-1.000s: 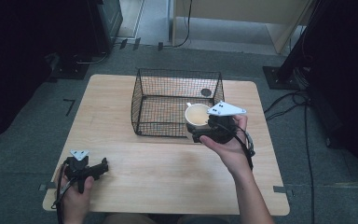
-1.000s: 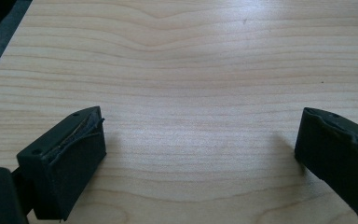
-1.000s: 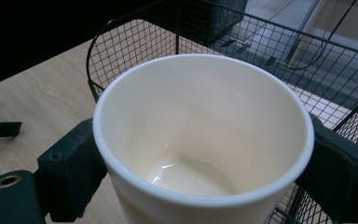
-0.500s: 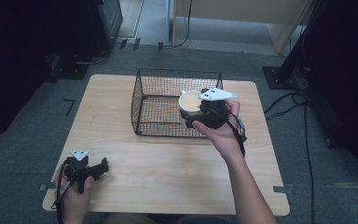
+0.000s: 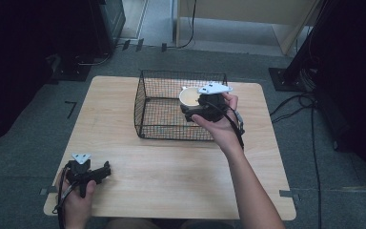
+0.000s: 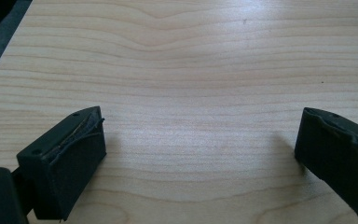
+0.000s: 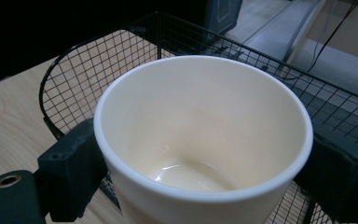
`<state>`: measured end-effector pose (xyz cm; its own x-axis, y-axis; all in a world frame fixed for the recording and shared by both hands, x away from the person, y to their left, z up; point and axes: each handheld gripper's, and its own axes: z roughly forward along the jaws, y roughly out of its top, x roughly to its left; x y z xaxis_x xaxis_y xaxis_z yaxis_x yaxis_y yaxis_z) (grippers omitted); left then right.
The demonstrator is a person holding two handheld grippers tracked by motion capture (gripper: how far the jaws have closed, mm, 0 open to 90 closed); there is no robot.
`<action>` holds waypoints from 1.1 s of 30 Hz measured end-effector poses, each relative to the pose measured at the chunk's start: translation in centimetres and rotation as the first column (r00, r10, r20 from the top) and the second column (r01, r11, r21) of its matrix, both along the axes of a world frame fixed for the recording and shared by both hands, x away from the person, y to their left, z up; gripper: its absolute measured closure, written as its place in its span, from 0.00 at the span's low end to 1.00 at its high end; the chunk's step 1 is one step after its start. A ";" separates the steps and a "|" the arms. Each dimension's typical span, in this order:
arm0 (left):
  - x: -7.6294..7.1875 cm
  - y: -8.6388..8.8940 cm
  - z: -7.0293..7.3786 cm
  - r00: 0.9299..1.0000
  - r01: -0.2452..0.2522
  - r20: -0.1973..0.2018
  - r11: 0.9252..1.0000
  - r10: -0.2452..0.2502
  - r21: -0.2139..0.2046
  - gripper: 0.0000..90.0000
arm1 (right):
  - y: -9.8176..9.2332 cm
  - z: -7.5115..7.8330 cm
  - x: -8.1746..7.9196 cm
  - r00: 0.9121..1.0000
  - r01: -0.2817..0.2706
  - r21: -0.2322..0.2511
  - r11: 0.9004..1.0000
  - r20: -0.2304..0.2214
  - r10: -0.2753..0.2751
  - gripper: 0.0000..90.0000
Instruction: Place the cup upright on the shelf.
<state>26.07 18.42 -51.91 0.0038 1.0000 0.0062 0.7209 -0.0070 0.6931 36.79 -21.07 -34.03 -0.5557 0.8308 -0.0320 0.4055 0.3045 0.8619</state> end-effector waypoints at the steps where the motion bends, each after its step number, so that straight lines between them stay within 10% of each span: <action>1: 0.0 0.0 0.0 1.000 0.000 0.000 1.000 0.000 0.000 0.02 | 0.0 0.0 0.0 1.000 0.000 0.000 1.000 0.000 0.000 0.10; 33: 0.0 0.0 0.0 1.000 0.001 -0.003 1.000 -0.001 0.000 0.02 | -0.1 -4.9 7.6 0.992 -0.129 0.030 0.991 0.013 0.129 0.11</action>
